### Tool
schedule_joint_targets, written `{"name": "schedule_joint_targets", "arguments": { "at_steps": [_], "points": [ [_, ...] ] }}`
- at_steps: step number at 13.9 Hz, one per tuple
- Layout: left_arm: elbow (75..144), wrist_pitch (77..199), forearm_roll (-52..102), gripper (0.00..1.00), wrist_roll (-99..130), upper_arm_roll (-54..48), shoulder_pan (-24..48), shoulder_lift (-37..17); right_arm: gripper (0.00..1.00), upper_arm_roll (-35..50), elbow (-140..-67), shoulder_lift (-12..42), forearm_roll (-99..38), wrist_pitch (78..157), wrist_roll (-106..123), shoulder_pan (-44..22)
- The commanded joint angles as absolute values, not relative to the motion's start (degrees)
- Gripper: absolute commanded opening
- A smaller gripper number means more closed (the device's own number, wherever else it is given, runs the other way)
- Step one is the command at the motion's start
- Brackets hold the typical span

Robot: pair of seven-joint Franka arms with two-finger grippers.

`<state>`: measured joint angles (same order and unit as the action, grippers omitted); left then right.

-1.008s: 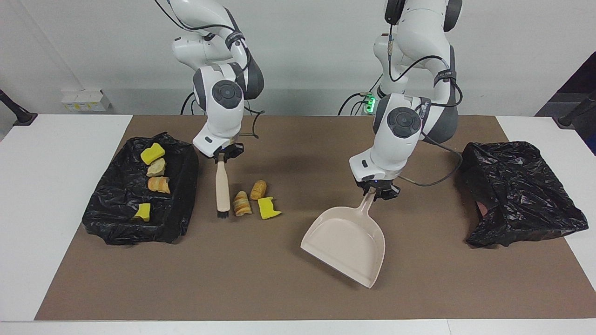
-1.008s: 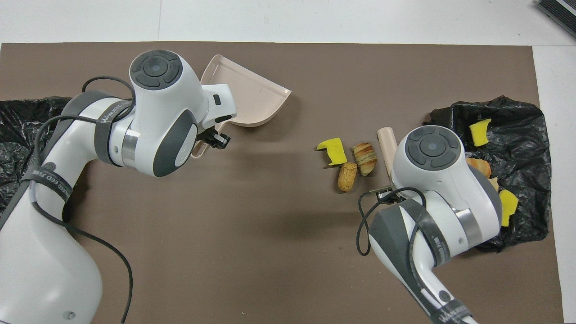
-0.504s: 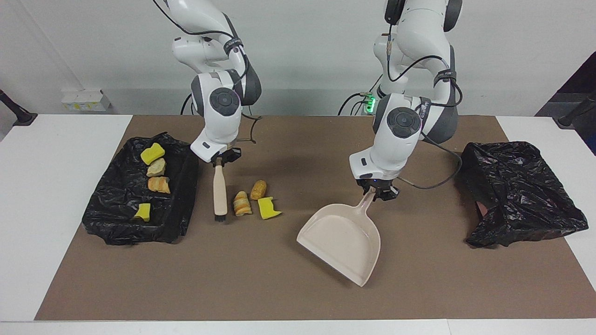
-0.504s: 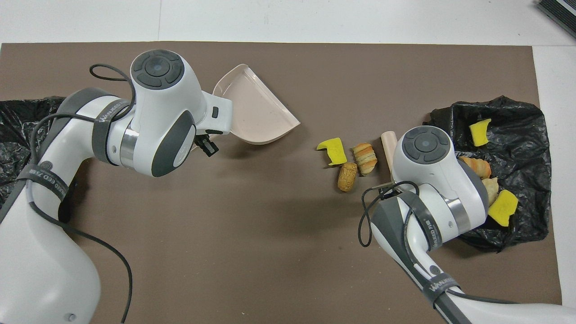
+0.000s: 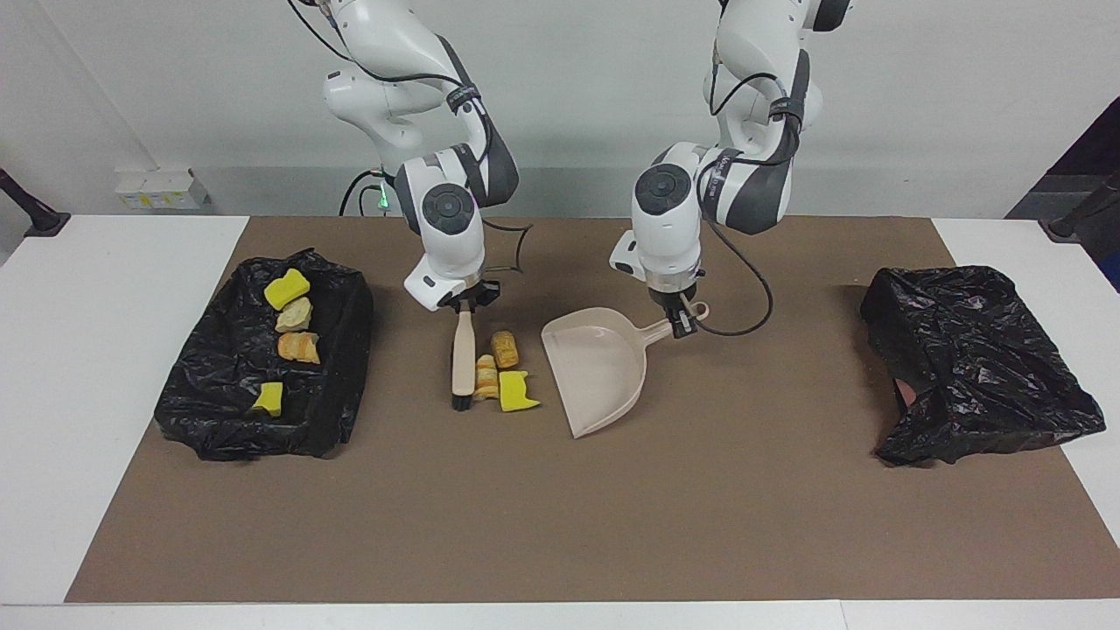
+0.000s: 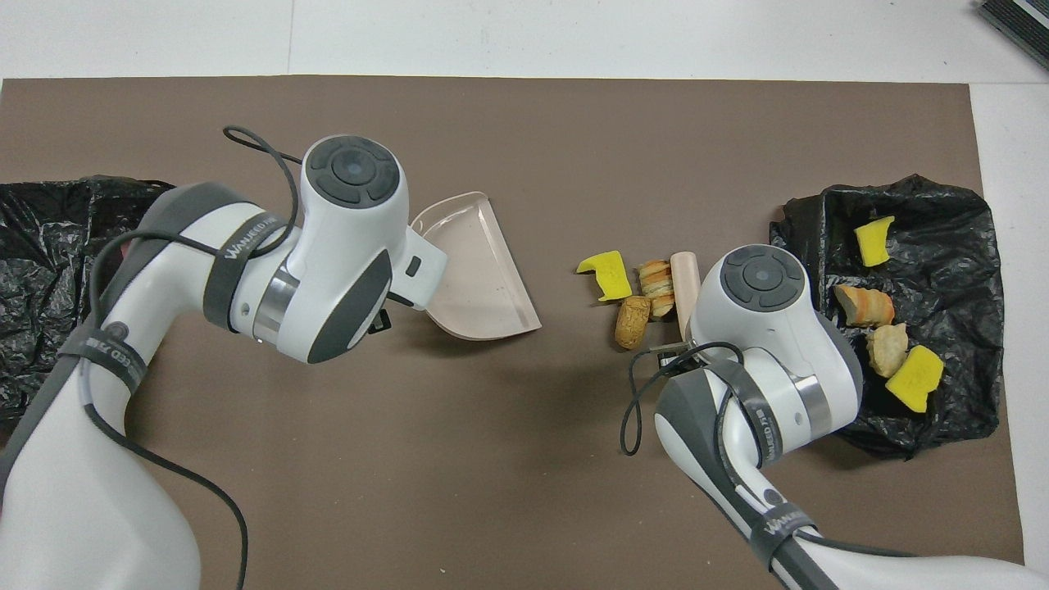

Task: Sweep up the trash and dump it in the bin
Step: 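Sweep the remaining pieces into the dustpan with the right gripper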

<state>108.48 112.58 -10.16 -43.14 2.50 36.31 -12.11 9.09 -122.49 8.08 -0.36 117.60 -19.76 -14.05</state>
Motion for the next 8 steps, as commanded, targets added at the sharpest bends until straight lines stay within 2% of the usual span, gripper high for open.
{"name": "schedule_joint_targets", "arguments": {
  "at_steps": [1, 8],
  "points": [
    [114.8, 116.0, -11.3, 0.0, -43.2, 3.0, 37.3, -7.9, 0.0, 11.5, -123.0, 10.1, -3.6, 121.2, -19.8, -13.7],
    [123.1, 125.8, -11.2, 0.0, -38.6, 2.9, 37.7, -4.7, 0.0, 18.5, -116.6, 12.6, -16.4, 123.2, -20.0, -14.0]
  ]
}}
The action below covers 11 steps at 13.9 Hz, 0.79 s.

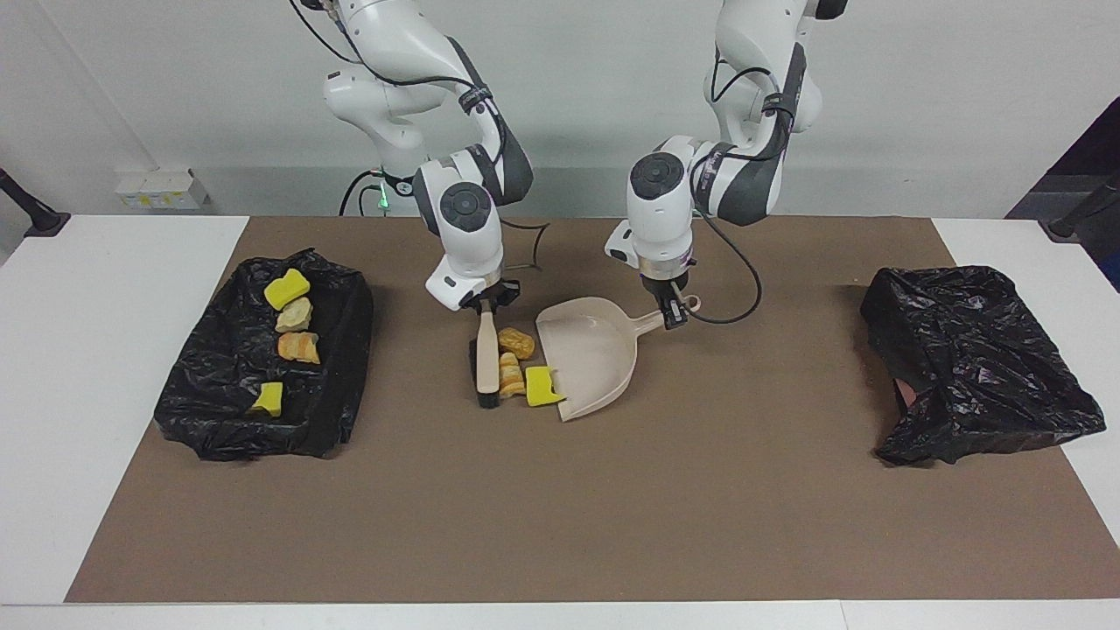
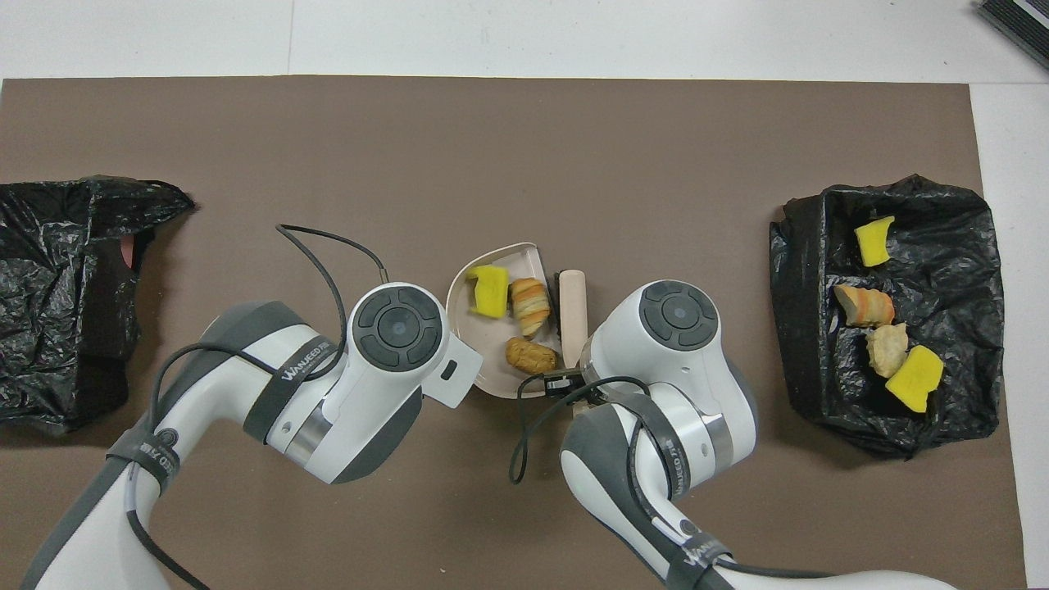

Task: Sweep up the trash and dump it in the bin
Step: 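Sweep the remaining pieces into the dustpan with the right gripper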

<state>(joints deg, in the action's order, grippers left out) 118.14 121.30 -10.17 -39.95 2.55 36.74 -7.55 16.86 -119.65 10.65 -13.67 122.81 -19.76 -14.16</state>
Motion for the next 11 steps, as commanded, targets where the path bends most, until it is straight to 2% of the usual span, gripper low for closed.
{"name": "schedule_joint_targets", "arguments": {
  "at_steps": [1, 4, 7, 11],
  "points": [
    [123.8, 126.0, -11.2, 0.0, -40.5, 2.9, 37.4, -4.4, 0.0, 18.6, -115.8, 12.0, -16.4, 122.1, -20.1, -14.0],
    [124.3, 129.3, -10.9, 0.0, -44.2, 3.0, 36.9, -4.5, 0.0, 18.0, -115.7, 6.6, -15.0, 117.0, -21.1, -13.7],
    [123.8, 131.9, -8.8, 0.0, -46.1, 2.9, 33.6, -5.4, 0.0, 17.5, -115.6, 0.6, -8.3, 108.2, -22.6, -13.3],
    [117.8, 128.3, 0.8, 0.0, -60.9, 2.9, 26.7, -7.8, 0.0, 18.6, -115.7, -5.4, -3.3, 96.4, -27.9, -14.0]
  ]
}}
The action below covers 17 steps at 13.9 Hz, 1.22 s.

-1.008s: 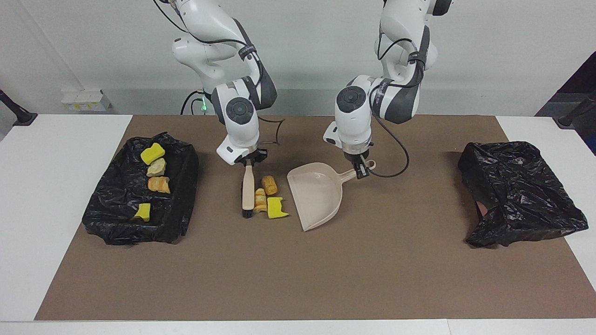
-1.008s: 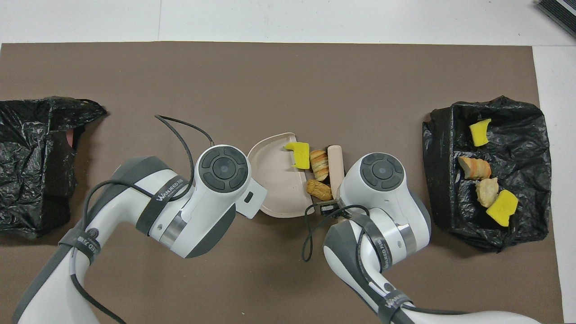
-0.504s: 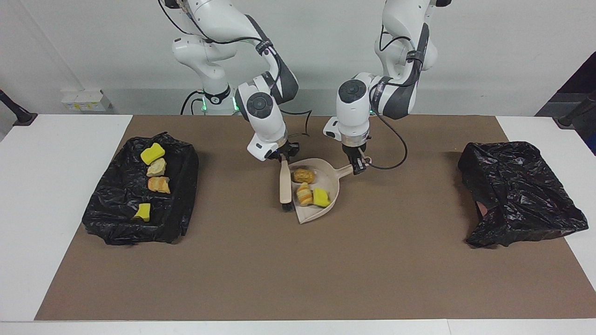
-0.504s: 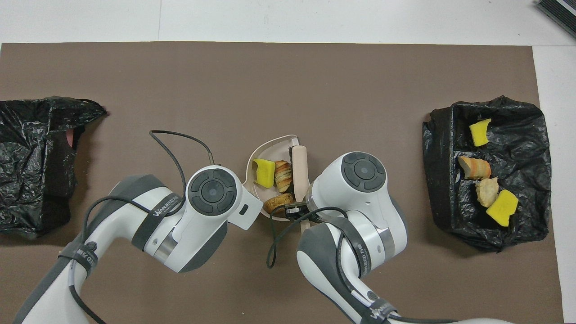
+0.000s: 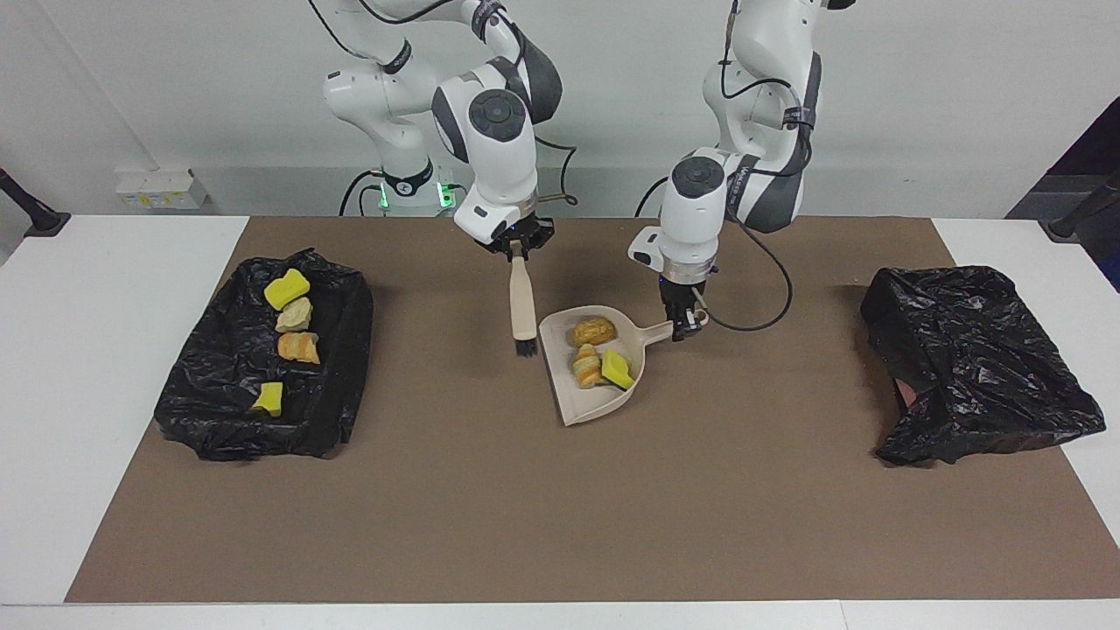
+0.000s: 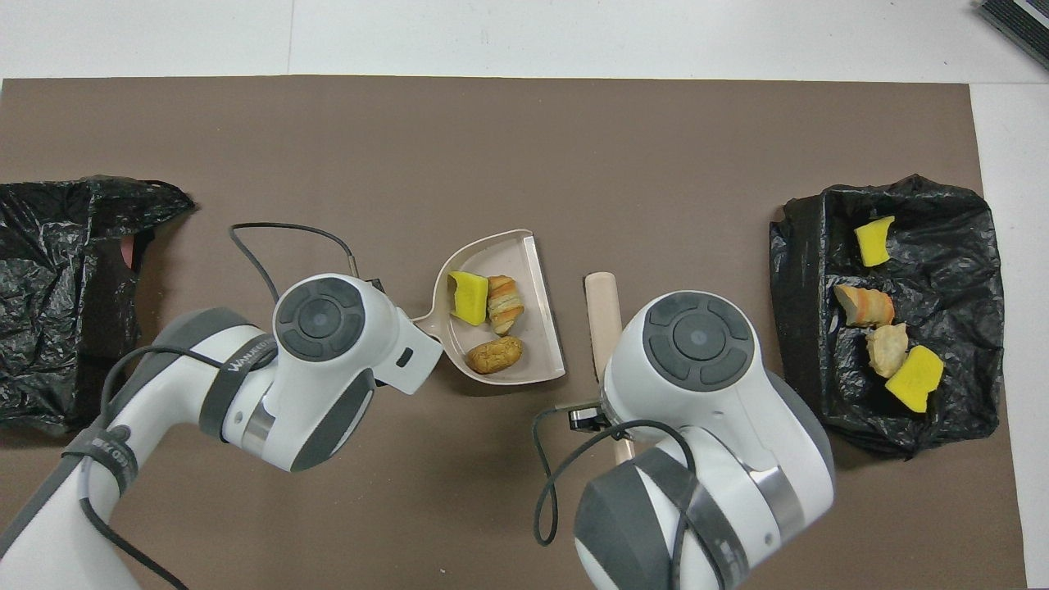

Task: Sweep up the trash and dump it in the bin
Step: 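Carry the dustpan to the other bin and tip it with the left gripper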

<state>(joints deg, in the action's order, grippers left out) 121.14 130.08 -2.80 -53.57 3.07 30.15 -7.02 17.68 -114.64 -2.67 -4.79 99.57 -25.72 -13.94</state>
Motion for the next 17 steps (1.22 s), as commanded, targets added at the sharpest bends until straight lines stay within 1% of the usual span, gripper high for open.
{"name": "schedule_joint_targets", "arguments": {
  "at_steps": [1, 4, 5, 7, 9, 11, 12, 14, 17],
  "points": [
    [115.6, 125.1, 1.7, 0.0, -63.7, 2.9, 25.1, -7.8, 0.0, 19.4, -116.2, -6.1, -4.4, 95.8, -28.4, -14.0],
    [108.8, 116.1, 4.4, 0.0, -69.8, 2.9, 19.5, -8.0, 0.0, 21.6, -116.5, -5.7, -11.4, 96.9, -30.6, -14.1],
    [106.9, 113.7, 6.2, 0.0, -71.7, 2.9, 17.2, -8.0, 0.0, 23.7, -116.6, -4.4, -11.9, 99.6, -32.9, -14.2],
    [102.7, 108.0, 7.7, 0.0, -73.3, 2.9, 13.6, -7.7, 0.0, 29.4, -116.5, 0.9, -12.0, 106.6, -40.3, -14.3],
    [99.0, 103.9, 7.8, 0.0, -79.2, 3.0, 10.1, -7.6, 0.0, 33.0, -115.1, 6.5, -10.7, 113.4, -45.6, -15.1],
    [97.3, 101.2, 7.8, 0.0, -85.5, 2.9, 5.4, -7.4, 0.0, 34.0, -112.8, 12.6, -6.4, 117.1, -49.8, -17.8],
    [96.5, 99.9, 7.7, 0.0, -88.2, 3.1, 3.5, -7.3, 0.0, 34.0, -112.4, 14.0, -4.2, 117.5, -51.4, -18.1],
    [95.0, 98.4, 7.7, 0.0, -94.4, 3.5, -0.2, -7.4, 0.0, 34.0, -113.3, 14.2, -3.4, 117.5, -51.2, -18.1],
    [94.6, 97.2, 7.1, 0.0, -104.6, 3.9, -7.3, -7.4, 0.0, 34.0, -114.4, 14.2, -3.2, 117.6, -47.7, -17.8]
  ]
}}
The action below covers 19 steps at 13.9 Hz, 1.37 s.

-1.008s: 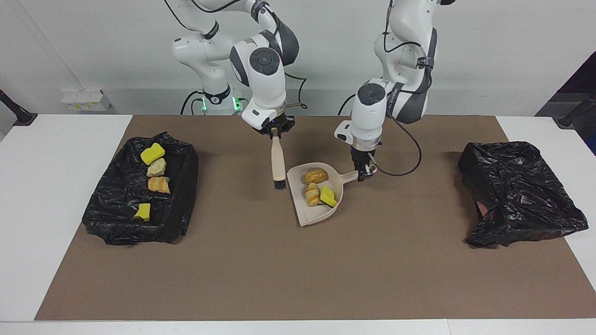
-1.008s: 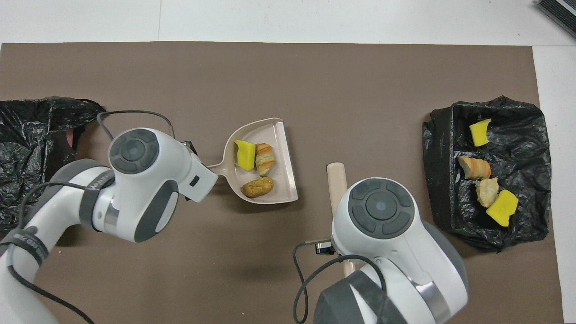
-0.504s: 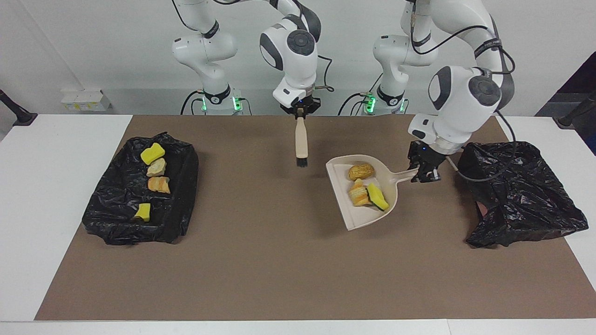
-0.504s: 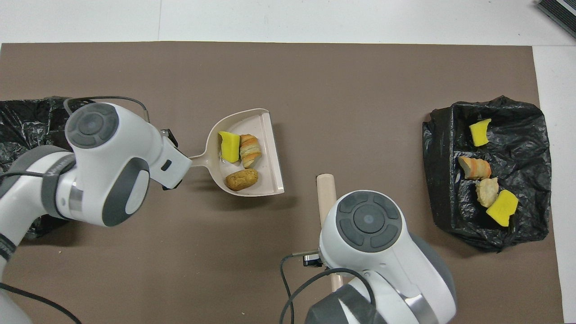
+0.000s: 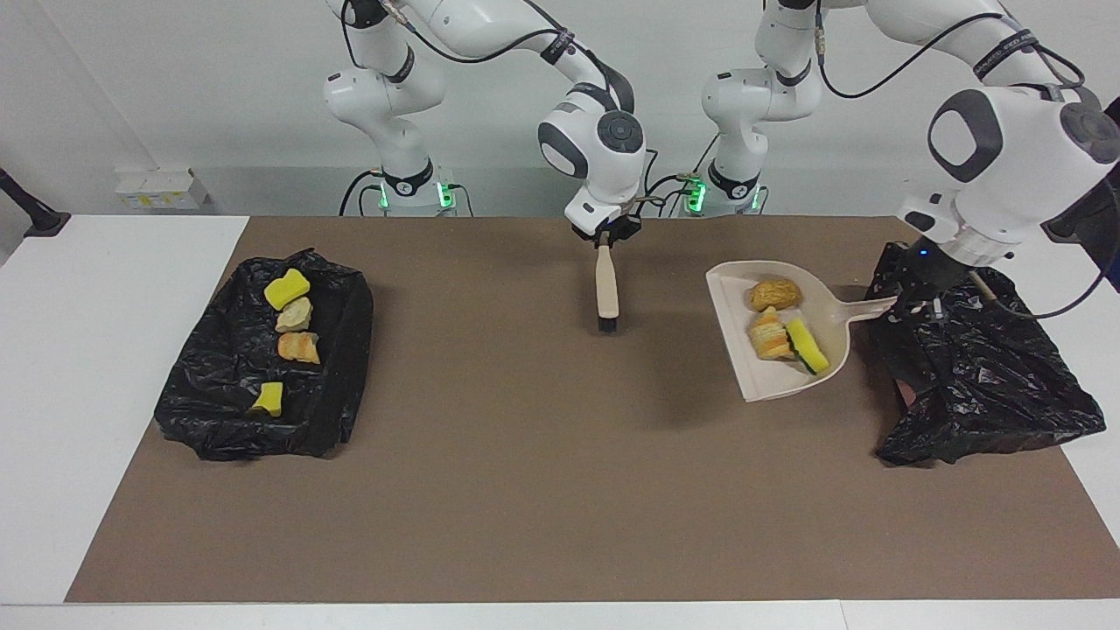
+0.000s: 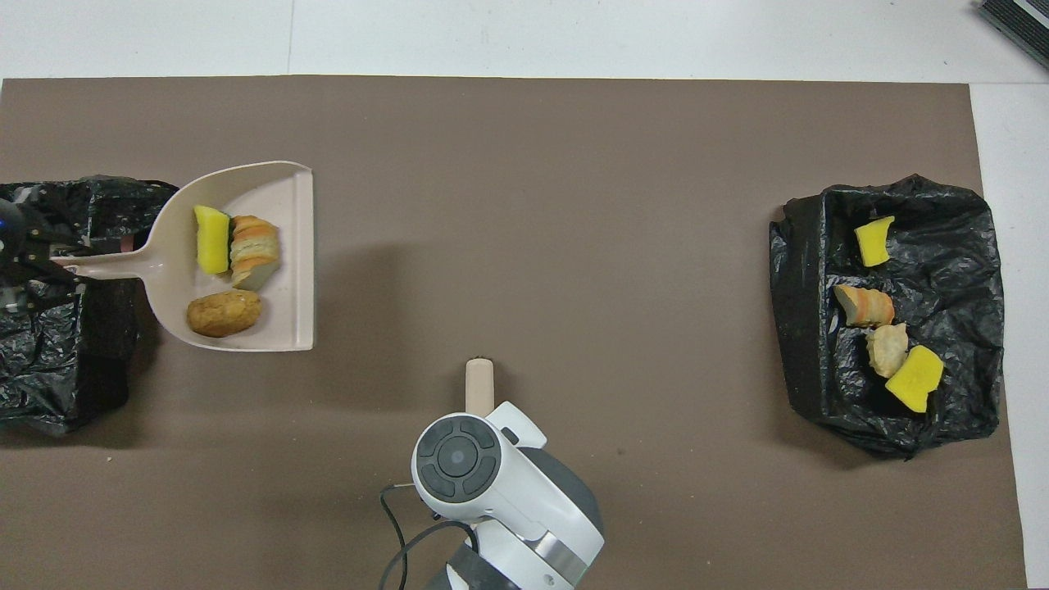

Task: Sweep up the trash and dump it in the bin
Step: 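Carry the dustpan to the other bin and tip it with the left gripper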

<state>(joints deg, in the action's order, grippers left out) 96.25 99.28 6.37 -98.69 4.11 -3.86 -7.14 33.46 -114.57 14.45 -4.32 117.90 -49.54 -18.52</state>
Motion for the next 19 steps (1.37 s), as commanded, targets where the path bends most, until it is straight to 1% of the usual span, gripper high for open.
{"name": "schedule_joint_targets", "arguments": {
  "at_steps": [1, 3, 5, 6, 8, 11, 13, 15, 16, 17, 18, 19],
  "points": [
    [94.5, 97.1, 6.9, 0.0, -107.0, 3.8, -9.6, -7.4, 0.0, 33.9, -114.4, 14.4, -3.2, 117.6, -47.5, -17.7],
    [93.4, 96.3, 6.1, 0.0, -111.3, 3.8, -13.4, -7.6, 0.0, 33.9, -114.6, 14.7, -3.4, 117.9, -44.6, -17.1],
    [92.2, 95.2, 3.7, 0.0, -113.5, 3.9, -20.2, -7.9, 0.0, 33.8, -116.2, 14.7, -4.0, 120.5, -42.7, -16.5],
    [91.0, 95.4, 3.0, 0.0, -116.1, 3.8, -22.4, -8.1, 0.0, 33.8, -116.1, 14.7, -4.1, 120.5, -42.7, -16.3],
    [89.8, 97.4, 0.4, 0.0, -119.2, 3.8, -24.9, -8.9, 0.03, 33.8, -116.2, 14.8, -4.5, 120.8, -42.5, -16.2],
    [89.4, 103.3, -7.1, 0.0, -122.0, 3.9, -25.5, -9.4, 0.01, 33.8, -116.1, 15.1, -7.0, 121.0, -43.4, -15.9],
    [89.9, 110.3, -12.9, 0.0, -121.5, 4.3, -26.0, -9.4, 0.01, 33.7, -116.2, 15.1, -7.2, 121.5, -43.8, -15.9],
    [90.8, 114.0, -17.4, 0.0, -120.2, 4.5, -26.5, -9.6, 0.02, 33.7, -116.4, 15.2, -7.2, 122.3, -44.0, -15.9],
    [91.7, 114.5, -20.6, 0.0, -118.3, 4.4, -25.7, -9.4, 0.2, 33.7, -116.4, 15.2, -7.2, 122.4, -43.9, -15.6],
    [93.2, 116.3, -25.8, 0.0, -115.5, 4.3, -25.0, -8.9, 0.79, 33.6, -116.1, 15.5, -7.1, 122.3, -42.9, -15.2],
    [95.8, 117.7, -29.5, 0.0, -112.0, 4.4, -23.3, -7.6, 1.0, 33.4, -115.4, 15.8, -6.9, 122.5, -41.6, -15.1],
    [98.2, 119.1, -32.1, 0.0, -108.8, 4.4, -22.9, -6.2, 1.0, 33.1, -114.0, 16.4, -6.5, 121.8, -40.8, -15.0]
  ]
}}
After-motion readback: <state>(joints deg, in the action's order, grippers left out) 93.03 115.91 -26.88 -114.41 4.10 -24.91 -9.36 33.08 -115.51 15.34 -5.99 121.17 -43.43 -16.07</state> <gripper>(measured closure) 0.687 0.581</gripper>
